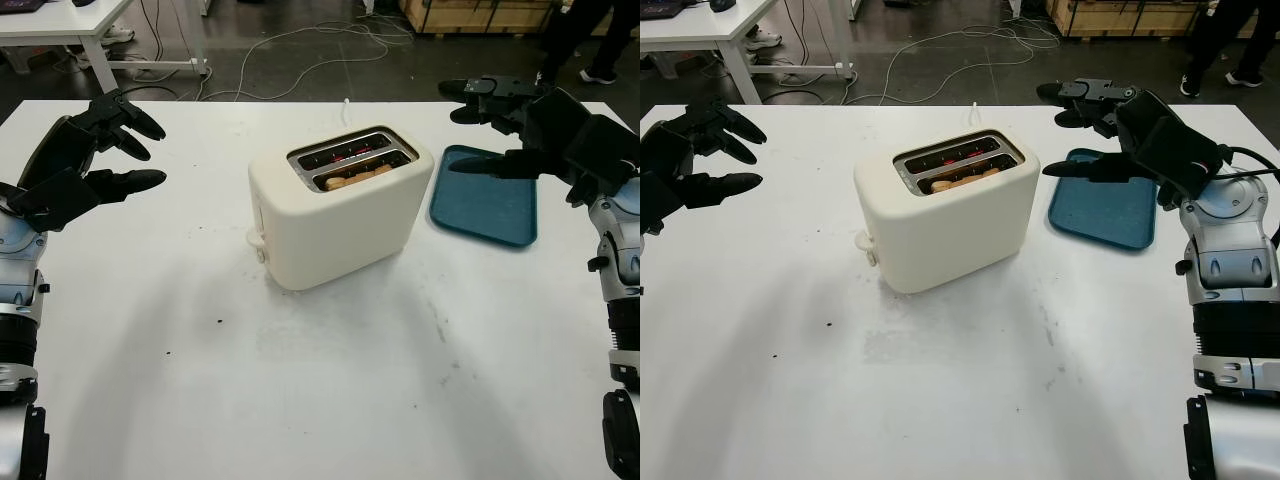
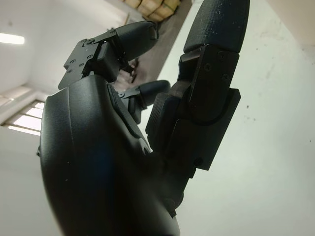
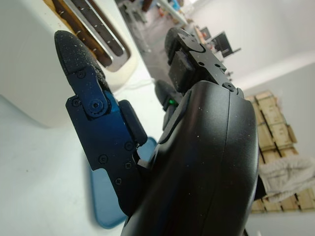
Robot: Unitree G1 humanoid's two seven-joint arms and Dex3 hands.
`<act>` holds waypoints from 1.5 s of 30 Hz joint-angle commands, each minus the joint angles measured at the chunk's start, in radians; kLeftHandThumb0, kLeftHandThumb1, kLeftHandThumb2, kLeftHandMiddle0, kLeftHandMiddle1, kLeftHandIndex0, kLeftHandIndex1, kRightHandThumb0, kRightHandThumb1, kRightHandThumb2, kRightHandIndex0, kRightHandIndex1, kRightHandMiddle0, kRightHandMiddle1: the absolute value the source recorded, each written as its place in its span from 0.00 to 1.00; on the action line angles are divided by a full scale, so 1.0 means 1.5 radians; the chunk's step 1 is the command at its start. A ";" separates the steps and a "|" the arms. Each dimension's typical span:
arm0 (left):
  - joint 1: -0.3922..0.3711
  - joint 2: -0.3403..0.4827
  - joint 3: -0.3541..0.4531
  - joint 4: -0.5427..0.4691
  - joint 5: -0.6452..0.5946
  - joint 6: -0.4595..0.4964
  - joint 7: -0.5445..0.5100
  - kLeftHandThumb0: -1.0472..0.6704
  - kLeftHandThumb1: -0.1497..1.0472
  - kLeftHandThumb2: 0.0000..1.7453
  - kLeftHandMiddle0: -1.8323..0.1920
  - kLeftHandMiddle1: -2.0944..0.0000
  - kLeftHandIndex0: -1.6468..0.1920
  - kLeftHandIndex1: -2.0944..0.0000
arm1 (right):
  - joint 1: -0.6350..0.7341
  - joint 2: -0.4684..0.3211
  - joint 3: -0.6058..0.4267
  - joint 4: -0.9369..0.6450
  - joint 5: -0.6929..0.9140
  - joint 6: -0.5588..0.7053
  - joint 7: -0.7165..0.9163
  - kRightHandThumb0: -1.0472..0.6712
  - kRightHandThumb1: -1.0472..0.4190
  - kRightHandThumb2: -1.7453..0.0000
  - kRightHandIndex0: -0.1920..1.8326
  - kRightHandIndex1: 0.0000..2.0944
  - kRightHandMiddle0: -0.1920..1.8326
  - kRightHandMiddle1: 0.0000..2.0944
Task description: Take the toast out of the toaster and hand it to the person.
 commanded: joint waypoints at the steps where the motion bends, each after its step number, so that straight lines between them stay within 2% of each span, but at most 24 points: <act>1: -0.004 0.001 -0.001 0.002 0.003 -0.008 0.002 0.00 0.89 0.07 0.80 0.27 0.79 0.32 | -0.009 -0.001 0.003 -0.005 -0.005 -0.002 -0.005 0.23 0.23 1.00 0.11 0.38 0.33 0.01; 24: -0.001 0.001 0.001 0.000 0.005 -0.008 0.006 0.00 0.89 0.07 0.80 0.26 0.80 0.31 | -0.007 0.002 -0.001 -0.008 -0.003 0.008 -0.002 0.22 0.23 1.00 0.11 0.38 0.32 0.00; 45: 0.002 -0.001 0.005 0.000 -0.005 -0.001 0.002 0.00 0.89 0.06 0.79 0.29 0.78 0.34 | -0.004 0.006 -0.003 -0.002 0.004 0.002 0.000 0.21 0.23 1.00 0.11 0.39 0.32 0.00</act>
